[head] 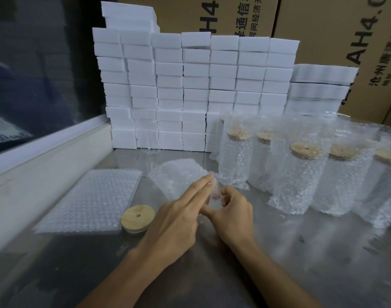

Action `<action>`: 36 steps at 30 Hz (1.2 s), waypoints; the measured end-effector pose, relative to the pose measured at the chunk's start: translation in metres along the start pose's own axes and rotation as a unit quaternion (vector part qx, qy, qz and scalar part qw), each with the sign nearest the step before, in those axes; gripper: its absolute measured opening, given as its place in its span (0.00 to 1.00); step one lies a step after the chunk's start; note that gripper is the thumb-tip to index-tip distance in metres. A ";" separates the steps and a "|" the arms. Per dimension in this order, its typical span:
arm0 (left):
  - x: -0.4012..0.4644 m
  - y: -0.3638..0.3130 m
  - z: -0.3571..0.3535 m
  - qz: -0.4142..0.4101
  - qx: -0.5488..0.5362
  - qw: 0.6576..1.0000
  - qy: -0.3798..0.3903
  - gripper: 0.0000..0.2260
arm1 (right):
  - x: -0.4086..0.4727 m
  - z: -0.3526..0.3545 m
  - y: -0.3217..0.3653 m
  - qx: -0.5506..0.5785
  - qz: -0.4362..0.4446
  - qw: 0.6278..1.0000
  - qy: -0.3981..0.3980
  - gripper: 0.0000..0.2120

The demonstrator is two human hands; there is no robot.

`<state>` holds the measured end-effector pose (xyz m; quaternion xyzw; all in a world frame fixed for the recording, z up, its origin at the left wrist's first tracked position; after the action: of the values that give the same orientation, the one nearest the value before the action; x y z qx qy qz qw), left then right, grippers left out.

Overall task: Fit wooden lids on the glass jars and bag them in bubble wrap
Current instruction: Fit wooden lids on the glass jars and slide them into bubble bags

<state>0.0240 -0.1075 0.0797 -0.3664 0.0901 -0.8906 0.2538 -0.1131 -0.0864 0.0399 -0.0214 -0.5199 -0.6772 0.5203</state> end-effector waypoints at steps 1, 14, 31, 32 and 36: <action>0.001 0.000 0.003 -0.006 0.007 1.000 -0.012 0.38 | 0.000 0.000 -0.001 0.008 0.008 1.000 -0.009 0.20; 0.000 0.013 0.023 0.034 -0.048 0.994 -0.096 0.41 | 0.009 0.021 0.004 0.309 -0.035 0.935 -0.172 0.23; 0.002 0.033 -0.007 0.236 -0.539 0.801 0.113 0.23 | 0.003 -0.001 0.031 0.422 -0.079 0.903 0.020 0.35; 0.000 0.033 -0.011 0.251 -0.543 0.791 0.131 0.22 | 0.004 0.002 0.031 0.423 -0.081 0.902 0.008 0.31; -0.003 0.031 -0.022 0.283 -0.549 0.768 0.166 0.21 | 0.008 0.014 0.021 0.375 -0.084 0.920 -0.072 0.25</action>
<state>0.0223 -0.1329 0.0520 -0.2472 0.7044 -0.6240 0.2311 -0.1086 -0.0801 0.0652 0.1703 -0.7719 -0.4705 0.3922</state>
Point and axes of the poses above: each hand's wrist, its own x-axis towards the middle knuckle, its own z-axis out of the back of the hand, y = z × x, the point moved 7 cm from there along x, towards the middle knuckle, and after that the axes turned 13 degrees about z, right-handed, at the moved point
